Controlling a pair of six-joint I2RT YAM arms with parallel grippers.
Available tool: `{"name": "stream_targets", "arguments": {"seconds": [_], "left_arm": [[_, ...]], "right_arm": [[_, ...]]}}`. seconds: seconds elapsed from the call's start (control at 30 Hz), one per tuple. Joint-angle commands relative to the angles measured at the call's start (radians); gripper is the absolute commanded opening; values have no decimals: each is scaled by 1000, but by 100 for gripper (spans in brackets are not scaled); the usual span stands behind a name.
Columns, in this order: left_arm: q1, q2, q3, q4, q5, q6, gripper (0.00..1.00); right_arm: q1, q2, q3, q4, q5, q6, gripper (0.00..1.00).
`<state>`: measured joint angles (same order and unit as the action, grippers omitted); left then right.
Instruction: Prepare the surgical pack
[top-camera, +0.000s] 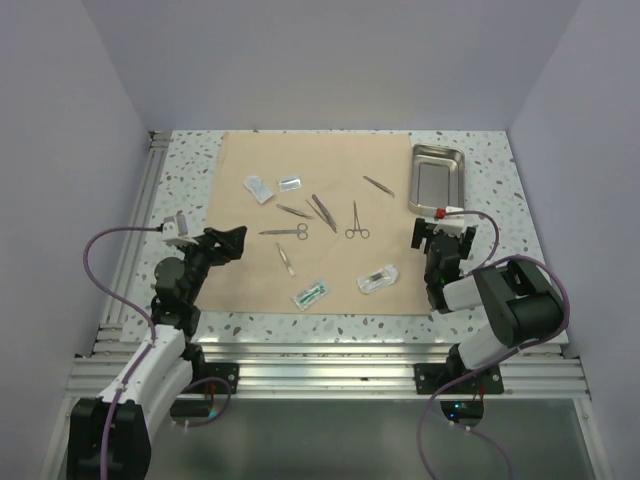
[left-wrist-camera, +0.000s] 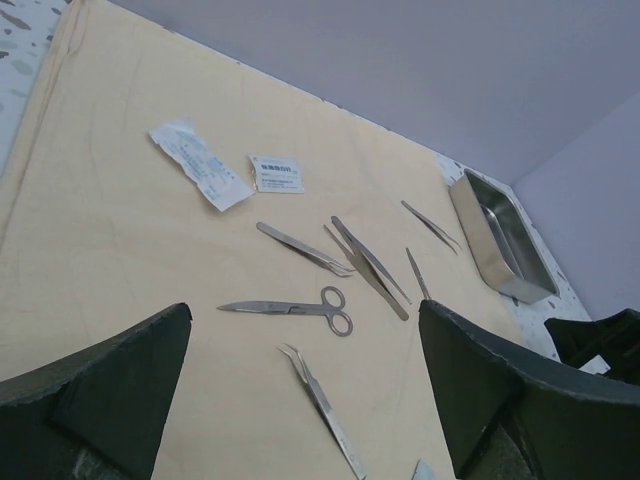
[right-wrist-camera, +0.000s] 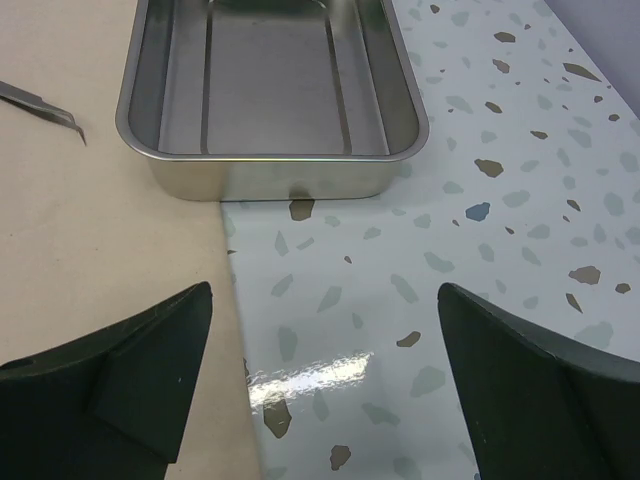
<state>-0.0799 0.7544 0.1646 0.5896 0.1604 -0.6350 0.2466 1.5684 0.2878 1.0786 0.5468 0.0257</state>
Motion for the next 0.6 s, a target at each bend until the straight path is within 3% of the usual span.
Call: {"name": "stream_targets", "arguments": {"seconds": [0.0,0.4,0.57], "left_arm": [[-1,-17,13,-20,-28,3,100],[-1,-24,16,-5,-7,8,100],[-1,86,58,-5,-19,-11,100]], "right_arm": [[-4,-5,17,67,7,-9,99],[-3,-5,17,67,7,-10,99],[-4,-7,21,58,4,-4,99]]}}
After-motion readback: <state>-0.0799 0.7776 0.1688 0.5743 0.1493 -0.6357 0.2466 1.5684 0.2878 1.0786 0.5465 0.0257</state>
